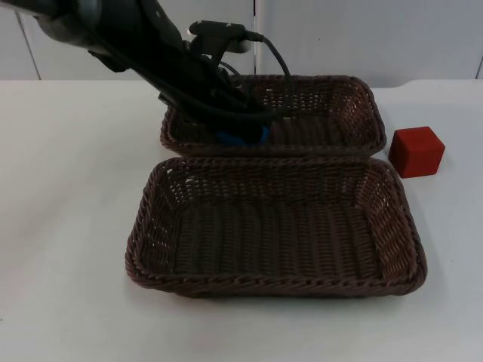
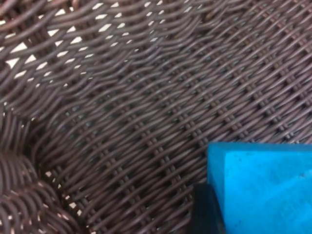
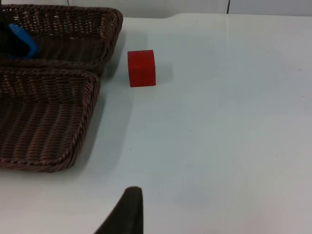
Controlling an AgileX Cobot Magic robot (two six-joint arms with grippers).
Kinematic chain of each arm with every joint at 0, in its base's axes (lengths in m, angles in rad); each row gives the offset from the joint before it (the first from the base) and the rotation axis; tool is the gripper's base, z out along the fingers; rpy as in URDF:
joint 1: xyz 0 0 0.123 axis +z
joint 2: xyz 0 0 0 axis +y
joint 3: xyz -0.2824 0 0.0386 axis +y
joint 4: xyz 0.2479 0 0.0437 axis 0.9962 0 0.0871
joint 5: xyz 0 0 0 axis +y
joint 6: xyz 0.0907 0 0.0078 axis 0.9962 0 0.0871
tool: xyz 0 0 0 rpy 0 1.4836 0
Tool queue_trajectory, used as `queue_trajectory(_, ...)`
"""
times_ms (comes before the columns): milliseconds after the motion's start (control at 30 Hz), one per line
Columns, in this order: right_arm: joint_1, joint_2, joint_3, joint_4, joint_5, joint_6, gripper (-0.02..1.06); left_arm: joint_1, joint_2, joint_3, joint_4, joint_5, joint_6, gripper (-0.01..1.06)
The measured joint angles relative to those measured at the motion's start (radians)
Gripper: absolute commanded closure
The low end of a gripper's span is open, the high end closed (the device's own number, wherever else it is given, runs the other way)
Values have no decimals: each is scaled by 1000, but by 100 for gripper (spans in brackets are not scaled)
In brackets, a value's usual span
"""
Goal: Pick up one cube with the left hand and place it into the upper basket. Pick up one cube with the right hand and place it into the lower basket.
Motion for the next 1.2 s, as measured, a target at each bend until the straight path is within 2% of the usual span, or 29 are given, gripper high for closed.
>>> queue_trajectory(167,0,0,0,0,0,-2,-1,0,1,0,0,-8,0,102)
queue_trajectory(233,0,0,0,0,0,-2,-1,0,1,0,0,-10,0,90)
queue_trajectory(267,0,0,0,0,0,-4,-1,0,1,0,-1,-12,0,75)
queue_trajectory(300,0,0,0,0,0,-4,-1,0,1,0,-1,-12,0,70)
queue_trajectory(333,0,0,0,0,0,-4,-1,0,1,0,-3,-12,0,70)
queue_trajectory(367,0,0,0,0,0,-4,-1,0,1,0,-3,-12,0,52)
queue_trajectory(467,0,0,0,0,0,-4,-1,0,1,0,-3,-12,0,22)
queue_trajectory(500,0,0,0,0,0,-4,-1,0,1,0,-3,-12,0,22)
queue_trajectory(600,0,0,0,0,0,-4,-1,0,-16,0,-3,3,2,7)
queue_trajectory(700,0,0,0,0,0,-4,-1,0,-50,0,-3,28,2,4)
queue_trajectory(833,0,0,0,0,0,-4,-1,0,-116,-2,-3,65,2,4)
queue_trajectory(1000,0,0,0,0,0,-4,-1,7,-249,-2,7,158,2,4)
queue_trajectory(1200,0,0,0,0,0,-4,-1,27,-346,-4,17,209,-35,4)
